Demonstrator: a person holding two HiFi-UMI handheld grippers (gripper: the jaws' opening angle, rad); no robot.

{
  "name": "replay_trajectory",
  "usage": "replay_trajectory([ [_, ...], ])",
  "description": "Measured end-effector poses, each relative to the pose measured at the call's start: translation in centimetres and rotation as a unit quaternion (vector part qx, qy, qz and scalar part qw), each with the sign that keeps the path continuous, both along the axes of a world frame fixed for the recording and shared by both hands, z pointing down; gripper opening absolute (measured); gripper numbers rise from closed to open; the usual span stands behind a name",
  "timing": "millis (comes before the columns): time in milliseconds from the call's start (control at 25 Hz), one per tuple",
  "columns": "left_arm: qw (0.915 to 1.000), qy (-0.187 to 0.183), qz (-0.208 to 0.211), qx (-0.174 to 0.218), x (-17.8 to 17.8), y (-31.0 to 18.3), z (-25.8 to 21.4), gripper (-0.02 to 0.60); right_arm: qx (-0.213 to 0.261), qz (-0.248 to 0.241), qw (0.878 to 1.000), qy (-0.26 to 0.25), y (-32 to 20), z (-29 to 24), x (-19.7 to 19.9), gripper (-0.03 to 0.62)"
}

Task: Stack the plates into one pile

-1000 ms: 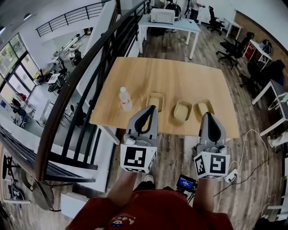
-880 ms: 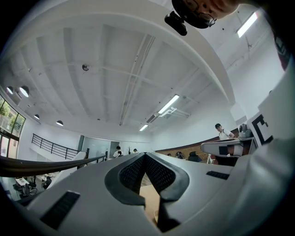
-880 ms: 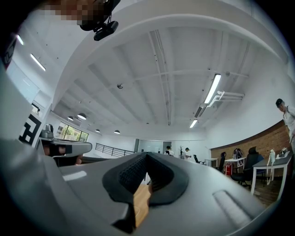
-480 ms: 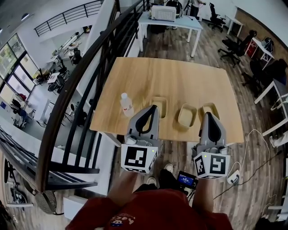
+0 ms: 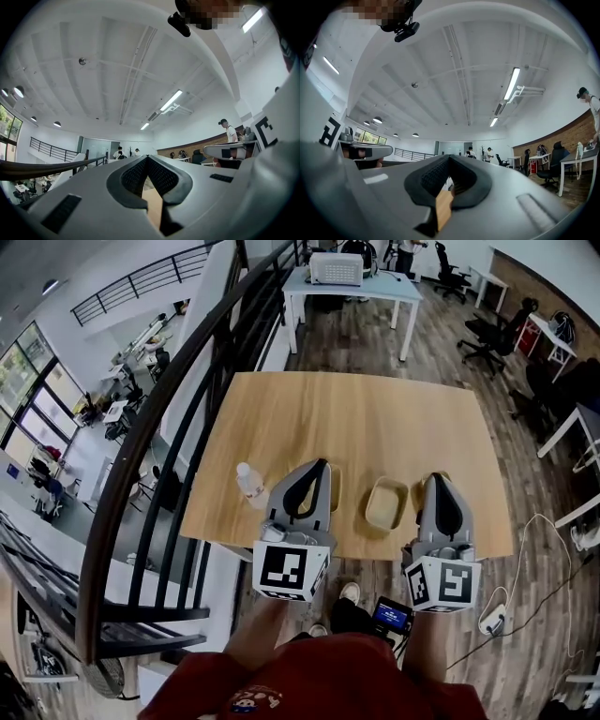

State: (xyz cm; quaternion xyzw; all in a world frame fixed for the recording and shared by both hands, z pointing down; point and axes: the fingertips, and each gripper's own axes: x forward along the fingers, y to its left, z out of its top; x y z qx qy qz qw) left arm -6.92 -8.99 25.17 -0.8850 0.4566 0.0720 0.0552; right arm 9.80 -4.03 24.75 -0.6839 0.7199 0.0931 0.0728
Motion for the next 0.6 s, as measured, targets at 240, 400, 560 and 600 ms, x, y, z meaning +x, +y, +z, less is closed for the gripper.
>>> replay_trajectory([
  [240,0.9997,-0.016,-0.007,0.019,3.6,-4.1,-1.5,0.006,0.011,-0.007,1.0,-0.009,-4.7,-0.8,3.4,0.009],
  [400,0.9993,-0.018,-0.023,0.025,5.4,-6.9,-2.1,0.006,0.015,-0.015,1.0,-0.013,-7.8,-1.2,5.6,0.009],
  [560,0.9987,-0.024,-0.037,0.025,6.8,-8.7,-2.0,0.006,0.016,-0.019,0.999,-0.023,-10.2,-0.6,7.3,0.009],
  [600,0.9987,-0.025,-0.04,0.022,7.0,-9.2,-1.9,0.006,0.015,-0.021,0.999,-0.026,-10.8,-0.5,7.5,0.009],
])
